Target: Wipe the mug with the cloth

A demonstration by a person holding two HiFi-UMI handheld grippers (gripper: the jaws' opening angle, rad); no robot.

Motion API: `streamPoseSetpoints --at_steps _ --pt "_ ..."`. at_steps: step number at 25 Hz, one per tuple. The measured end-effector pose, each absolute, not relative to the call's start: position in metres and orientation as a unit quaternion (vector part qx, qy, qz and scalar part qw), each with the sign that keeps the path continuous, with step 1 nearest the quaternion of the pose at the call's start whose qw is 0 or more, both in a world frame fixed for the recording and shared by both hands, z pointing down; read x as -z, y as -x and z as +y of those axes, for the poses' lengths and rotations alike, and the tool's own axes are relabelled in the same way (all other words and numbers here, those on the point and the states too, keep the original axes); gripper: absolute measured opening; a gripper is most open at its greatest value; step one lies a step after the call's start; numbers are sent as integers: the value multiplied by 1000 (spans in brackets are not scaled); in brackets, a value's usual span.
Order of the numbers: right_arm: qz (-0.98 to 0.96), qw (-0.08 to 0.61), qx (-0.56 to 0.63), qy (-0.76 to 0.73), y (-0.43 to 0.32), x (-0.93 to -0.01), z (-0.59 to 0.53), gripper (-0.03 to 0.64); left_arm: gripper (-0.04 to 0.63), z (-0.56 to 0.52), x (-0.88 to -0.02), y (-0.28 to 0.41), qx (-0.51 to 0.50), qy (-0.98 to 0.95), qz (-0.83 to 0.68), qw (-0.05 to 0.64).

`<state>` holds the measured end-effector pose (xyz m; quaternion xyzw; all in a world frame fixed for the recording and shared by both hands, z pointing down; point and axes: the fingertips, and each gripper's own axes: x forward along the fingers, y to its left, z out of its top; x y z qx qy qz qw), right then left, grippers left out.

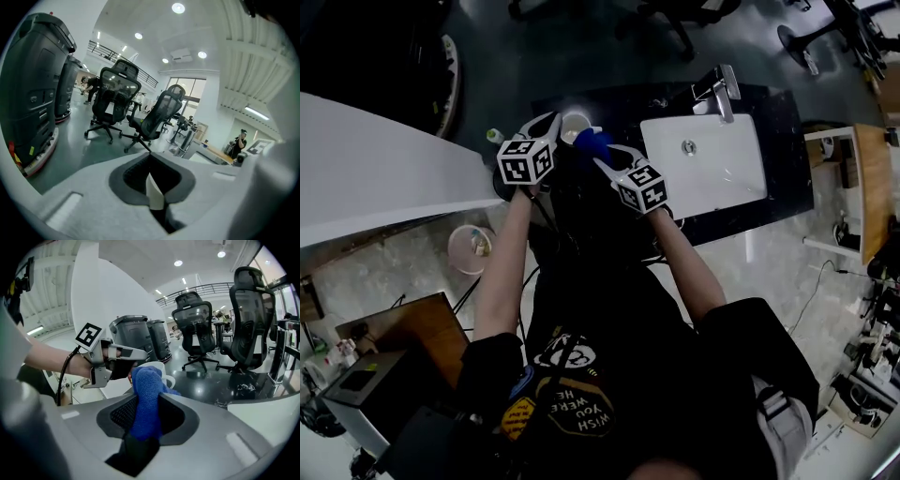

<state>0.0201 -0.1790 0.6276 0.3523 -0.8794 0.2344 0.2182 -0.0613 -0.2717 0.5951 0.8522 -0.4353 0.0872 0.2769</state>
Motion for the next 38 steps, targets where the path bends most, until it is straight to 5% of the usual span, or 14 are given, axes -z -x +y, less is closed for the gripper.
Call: streamPoseSetpoints --at_steps 7,16,21,33,38 --pt "-848 152 -248 -443 -54 -609 -225 123 2 -260 -599 40 -77 -856 -417 296" --pt "-891 217 -218 -333 -3 -637 -159 121 2 -258 -599 39 -73 -844 -438 302" --pt "-869 116 -237 -418 -40 -590 -214 120 2 -254 -599 41 -70 -841 -440 307" --pt "-885 200 -224 -355 -12 -635 -169 117 2 -248 -595 37 -40 -828 -446 338" --pt "-855 123 -226 -451 -54 -594 -224 117 2 -256 -599 56 -48 -813 -479 329"
